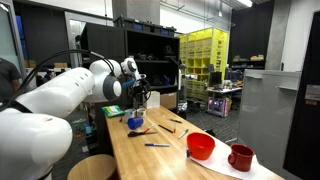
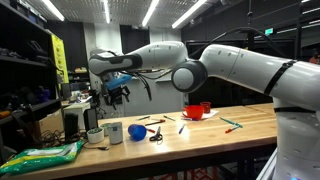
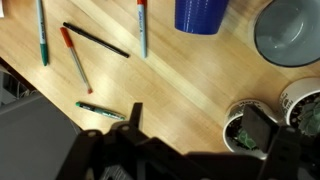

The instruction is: Turn over the cup on the table

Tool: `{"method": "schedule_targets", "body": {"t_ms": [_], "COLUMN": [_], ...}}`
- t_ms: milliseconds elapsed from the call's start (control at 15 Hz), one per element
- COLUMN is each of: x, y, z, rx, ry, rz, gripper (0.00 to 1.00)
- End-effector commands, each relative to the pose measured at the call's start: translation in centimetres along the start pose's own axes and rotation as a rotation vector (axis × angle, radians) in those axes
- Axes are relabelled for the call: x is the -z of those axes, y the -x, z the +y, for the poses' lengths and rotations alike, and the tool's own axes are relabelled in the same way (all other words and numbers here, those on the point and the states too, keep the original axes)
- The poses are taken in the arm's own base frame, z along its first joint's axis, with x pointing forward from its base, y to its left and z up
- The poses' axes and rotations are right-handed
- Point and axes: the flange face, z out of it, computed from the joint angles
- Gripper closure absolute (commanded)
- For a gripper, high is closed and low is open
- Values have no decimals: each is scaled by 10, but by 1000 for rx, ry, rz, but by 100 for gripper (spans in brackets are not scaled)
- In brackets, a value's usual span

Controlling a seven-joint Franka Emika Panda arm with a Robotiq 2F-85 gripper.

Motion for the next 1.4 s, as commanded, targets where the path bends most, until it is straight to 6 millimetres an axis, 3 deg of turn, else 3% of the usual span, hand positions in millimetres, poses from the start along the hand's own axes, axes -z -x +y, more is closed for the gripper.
{"method": "schedule_targets", "body": {"t_ms": [0, 467, 800, 867, 933, 1333], "x": [0, 2, 16, 27, 9, 6], "y": [0, 2, 3, 5, 0, 0], "z": [0, 2, 13, 23, 12, 11], "rx": [0, 20, 22, 34, 10, 12], "ry": [0, -1, -23, -36, -6, -4], "rz": [0, -18, -19, -29, -6, -11], "gripper": [0, 0, 0, 0, 0, 0]}}
